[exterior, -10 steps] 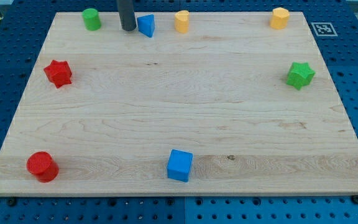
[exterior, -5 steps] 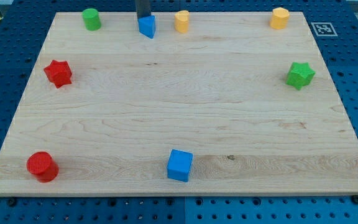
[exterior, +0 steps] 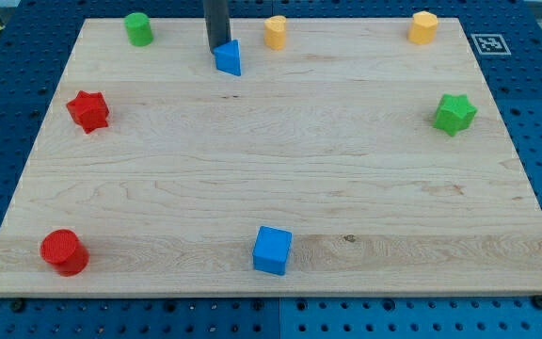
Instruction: Move the blue triangle to the right bottom
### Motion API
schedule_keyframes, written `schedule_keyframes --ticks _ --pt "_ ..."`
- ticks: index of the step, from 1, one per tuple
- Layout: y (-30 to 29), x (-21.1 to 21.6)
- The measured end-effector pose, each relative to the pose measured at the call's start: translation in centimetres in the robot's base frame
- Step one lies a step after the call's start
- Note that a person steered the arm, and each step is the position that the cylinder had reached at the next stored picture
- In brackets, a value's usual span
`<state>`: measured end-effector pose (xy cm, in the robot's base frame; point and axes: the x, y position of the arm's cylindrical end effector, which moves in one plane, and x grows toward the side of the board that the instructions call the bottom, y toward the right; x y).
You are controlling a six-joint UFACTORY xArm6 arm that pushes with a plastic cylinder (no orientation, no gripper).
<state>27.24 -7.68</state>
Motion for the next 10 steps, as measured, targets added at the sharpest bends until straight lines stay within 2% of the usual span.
schedule_keyframes --ticks 10 --pt "11.4 16.7"
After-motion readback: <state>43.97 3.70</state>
